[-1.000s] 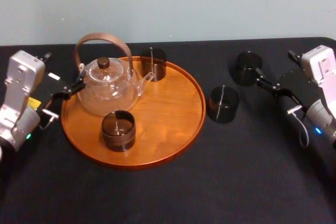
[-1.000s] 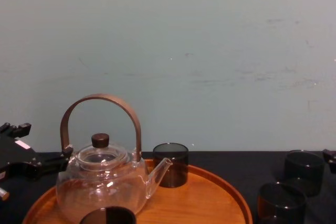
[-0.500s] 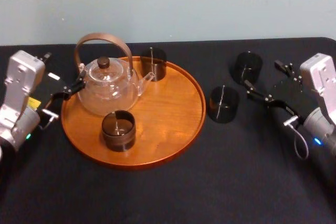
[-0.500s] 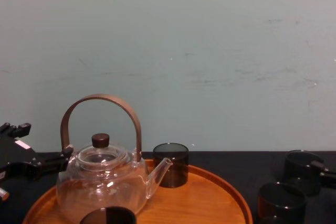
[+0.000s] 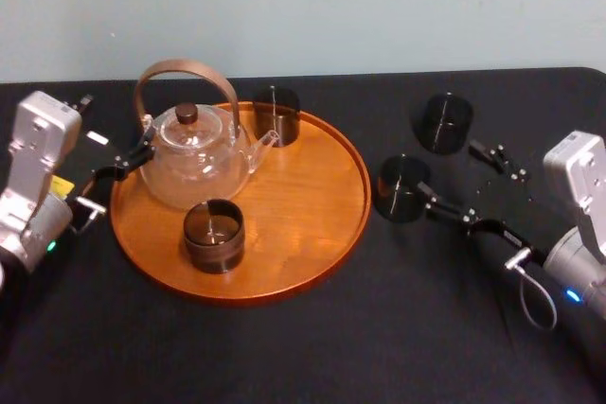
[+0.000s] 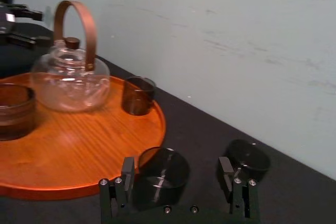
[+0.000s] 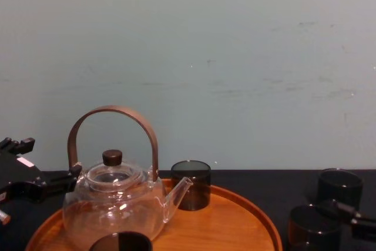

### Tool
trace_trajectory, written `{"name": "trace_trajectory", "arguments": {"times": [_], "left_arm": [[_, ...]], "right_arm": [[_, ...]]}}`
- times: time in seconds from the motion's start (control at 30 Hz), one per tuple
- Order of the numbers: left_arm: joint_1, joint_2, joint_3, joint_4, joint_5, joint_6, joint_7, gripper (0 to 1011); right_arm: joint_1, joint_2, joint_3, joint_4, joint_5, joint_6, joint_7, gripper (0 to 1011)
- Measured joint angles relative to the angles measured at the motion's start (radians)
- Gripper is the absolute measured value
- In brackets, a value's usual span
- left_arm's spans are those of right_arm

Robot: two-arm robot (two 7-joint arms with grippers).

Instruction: Pick up the glass from the table and place it on the tray.

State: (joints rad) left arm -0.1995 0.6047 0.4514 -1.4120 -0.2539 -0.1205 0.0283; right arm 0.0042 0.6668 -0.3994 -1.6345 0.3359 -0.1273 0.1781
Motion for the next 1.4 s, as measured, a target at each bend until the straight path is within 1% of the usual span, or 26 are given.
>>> {"name": "trace_trajectory", "arguments": {"times": [0.17, 0.37, 0.83, 1.13, 1.4], "left_arm": [[0.000, 0.000, 0.000, 0.000, 0.000, 0.000, 0.000, 1009], [0.000, 0.000, 0.000, 0.000, 0.000, 0.000, 0.000, 1009], [0.000, 0.000, 0.000, 0.000, 0.000, 0.000, 0.000, 1009], [0.000, 0.000, 0.000, 0.000, 0.000, 0.000, 0.000, 1010], [0.000, 0.000, 0.000, 0.000, 0.000, 0.000, 0.000, 1009]], "right_arm": [[-0.009, -0.008, 0.001, -0.002, 0.010, 0.000, 0.028, 1002], [-0.009, -0.028, 0.008, 0.018, 0.020, 0.011, 0.056, 1002], [-0.009, -0.059, 0.035, 0.053, 0.023, 0.021, 0.086, 1002], [0.019, -0.097, 0.041, 0.118, 0.039, 0.034, 0.138, 1002], [0.051, -0.128, 0.044, 0.174, 0.040, 0.039, 0.175, 1002]]}}
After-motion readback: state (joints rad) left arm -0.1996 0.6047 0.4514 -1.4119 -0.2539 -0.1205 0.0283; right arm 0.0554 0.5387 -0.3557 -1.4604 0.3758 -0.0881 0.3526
